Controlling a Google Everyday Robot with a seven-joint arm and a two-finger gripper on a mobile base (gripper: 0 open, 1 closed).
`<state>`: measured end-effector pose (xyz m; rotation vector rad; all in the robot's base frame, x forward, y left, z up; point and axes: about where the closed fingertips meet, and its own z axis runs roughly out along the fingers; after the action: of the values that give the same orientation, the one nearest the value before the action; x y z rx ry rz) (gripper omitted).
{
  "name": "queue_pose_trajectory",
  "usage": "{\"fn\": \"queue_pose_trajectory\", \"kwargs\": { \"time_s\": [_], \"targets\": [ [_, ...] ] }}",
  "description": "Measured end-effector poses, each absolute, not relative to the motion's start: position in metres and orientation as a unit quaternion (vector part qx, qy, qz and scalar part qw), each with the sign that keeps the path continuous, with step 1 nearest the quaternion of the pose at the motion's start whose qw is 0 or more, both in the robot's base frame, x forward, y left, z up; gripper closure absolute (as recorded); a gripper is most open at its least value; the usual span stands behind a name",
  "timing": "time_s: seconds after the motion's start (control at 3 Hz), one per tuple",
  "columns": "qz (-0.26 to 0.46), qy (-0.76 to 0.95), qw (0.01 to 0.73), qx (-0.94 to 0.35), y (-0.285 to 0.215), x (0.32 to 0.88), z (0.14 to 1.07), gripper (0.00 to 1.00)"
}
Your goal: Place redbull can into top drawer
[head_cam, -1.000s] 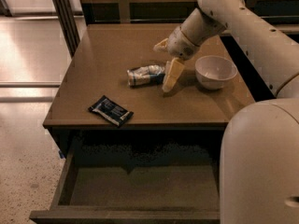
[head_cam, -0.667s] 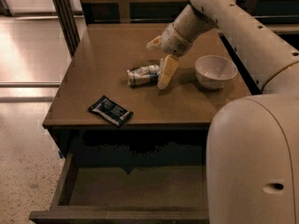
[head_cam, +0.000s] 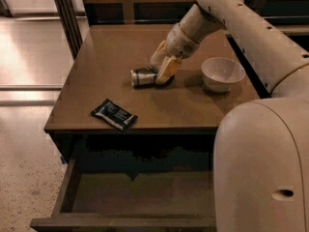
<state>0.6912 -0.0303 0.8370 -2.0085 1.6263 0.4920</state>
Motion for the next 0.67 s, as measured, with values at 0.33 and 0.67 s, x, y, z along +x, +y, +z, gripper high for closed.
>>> {"fn": "queue_pose_trajectory", "kwargs": {
  "time_s": [0.33, 0.67],
  "targets": [
    [0.181, 0.598, 0.253, -0.739, -0.0302, 0.6912, 0.8370, 0.65],
    [0.181, 0.598, 0.253, -0.739, -0.0302, 0.6912, 0.8370, 0.89]
  ]
}}
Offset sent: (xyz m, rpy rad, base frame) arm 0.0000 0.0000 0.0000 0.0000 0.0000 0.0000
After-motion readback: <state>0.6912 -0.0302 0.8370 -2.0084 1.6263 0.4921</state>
